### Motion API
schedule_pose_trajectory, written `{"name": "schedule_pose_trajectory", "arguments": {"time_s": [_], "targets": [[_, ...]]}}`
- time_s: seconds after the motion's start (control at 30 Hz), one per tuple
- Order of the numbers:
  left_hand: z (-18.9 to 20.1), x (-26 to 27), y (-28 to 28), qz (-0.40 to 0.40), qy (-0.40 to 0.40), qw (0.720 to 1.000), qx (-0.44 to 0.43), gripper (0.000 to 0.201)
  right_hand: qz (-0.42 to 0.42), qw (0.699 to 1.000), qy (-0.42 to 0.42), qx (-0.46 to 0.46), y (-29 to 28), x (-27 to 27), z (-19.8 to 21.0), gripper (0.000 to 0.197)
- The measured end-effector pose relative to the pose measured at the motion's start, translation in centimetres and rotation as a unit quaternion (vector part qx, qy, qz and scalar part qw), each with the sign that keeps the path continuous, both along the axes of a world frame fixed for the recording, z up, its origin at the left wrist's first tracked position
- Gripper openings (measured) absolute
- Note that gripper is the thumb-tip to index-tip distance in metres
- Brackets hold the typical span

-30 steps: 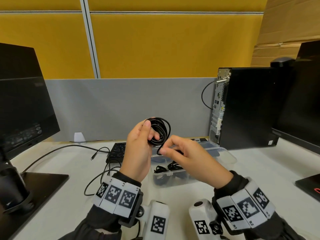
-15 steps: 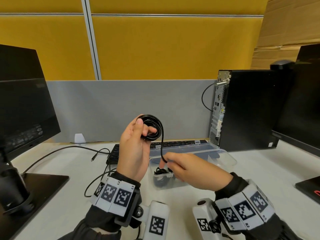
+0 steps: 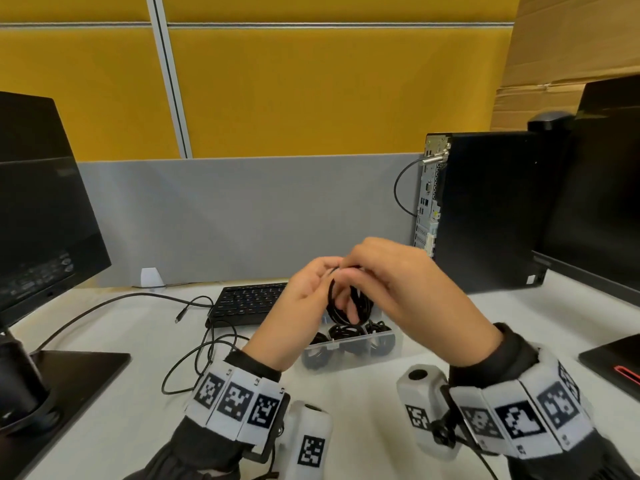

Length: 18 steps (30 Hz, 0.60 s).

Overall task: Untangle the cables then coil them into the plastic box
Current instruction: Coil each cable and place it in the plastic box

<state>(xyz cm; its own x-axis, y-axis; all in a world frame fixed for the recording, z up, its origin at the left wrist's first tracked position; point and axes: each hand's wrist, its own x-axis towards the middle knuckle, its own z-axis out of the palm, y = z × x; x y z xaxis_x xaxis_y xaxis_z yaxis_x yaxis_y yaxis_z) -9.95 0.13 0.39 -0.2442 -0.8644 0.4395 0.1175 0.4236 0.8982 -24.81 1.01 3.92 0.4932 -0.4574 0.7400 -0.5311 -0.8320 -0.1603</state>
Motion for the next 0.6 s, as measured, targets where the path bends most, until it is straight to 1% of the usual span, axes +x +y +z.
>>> {"name": "schedule_pose_trajectory", "arguments": {"time_s": [0.03, 0.1, 0.17, 0.2, 0.27, 0.3, 0.33, 0.37, 0.43, 0.5, 0.53, 0.57, 0.6], "targets": [[0.1, -0.2, 0.2, -0.023, 0.010, 1.000, 0.014, 0.019, 0.006, 1.000, -0.020, -0.017, -0.4, -0.4, 0.0, 0.028], [0.7, -0.2, 0.6, -0.064, 0.060, 0.995, 0.042, 0.020, 0.008, 0.998, -0.053, -0.045, -1.2, -1.1, -0.2, 0.021], [1.2, -0.1, 0.8, -0.094, 0.103, 0.989, 0.052, 0.026, -0.011, 0.995, -0.071, -0.065, -2.0, -1.8, -0.6, 0.023], [1.3, -0.1, 0.9, -0.100, 0.116, 0.987, 0.055, 0.030, -0.038, 0.994, -0.073, -0.079, -2.3, -1.9, -0.8, 0.028], [1.3, 0.0, 0.8, -0.105, 0.139, 0.983, 0.064, 0.037, -0.117, 0.985, -0.057, -0.110, -3.1, -2.1, -1.4, 0.038], [1.3, 0.0, 0.8, -0.109, 0.153, 0.980, 0.069, 0.037, -0.147, 0.981, -0.053, -0.118, -3.4, -2.0, -1.7, 0.038], [1.2, -0.1, 0.7, -0.113, 0.169, 0.976, 0.075, 0.036, -0.155, 0.980, -0.062, -0.111, -3.6, -1.9, -2.0, 0.036], [1.2, -0.1, 0.7, -0.115, 0.183, 0.973, 0.081, 0.034, -0.144, 0.982, -0.083, -0.091, -3.6, -1.5, -2.3, 0.033], [1.2, -0.1, 0.8, -0.116, 0.194, 0.971, 0.084, 0.029, -0.100, 0.984, -0.145, -0.022, -3.5, -0.6, -2.7, 0.024], [1.1, -0.1, 0.7, -0.106, 0.194, 0.972, 0.076, 0.029, -0.059, 0.974, -0.203, 0.083, -3.0, 0.3, -2.7, 0.016], [1.1, -0.1, 0.6, -0.095, 0.196, 0.973, 0.072, 0.029, -0.030, 0.960, -0.236, 0.146, -2.8, 0.7, -2.7, 0.017], [1.2, 0.0, 0.6, -0.081, 0.197, 0.975, 0.068, 0.028, 0.011, 0.939, -0.276, 0.206, -2.6, 1.0, -2.6, 0.018], [1.2, 0.0, 0.5, -0.065, 0.196, 0.976, 0.064, 0.027, 0.054, 0.911, -0.316, 0.260, -2.3, 1.2, -2.5, 0.018]]}}
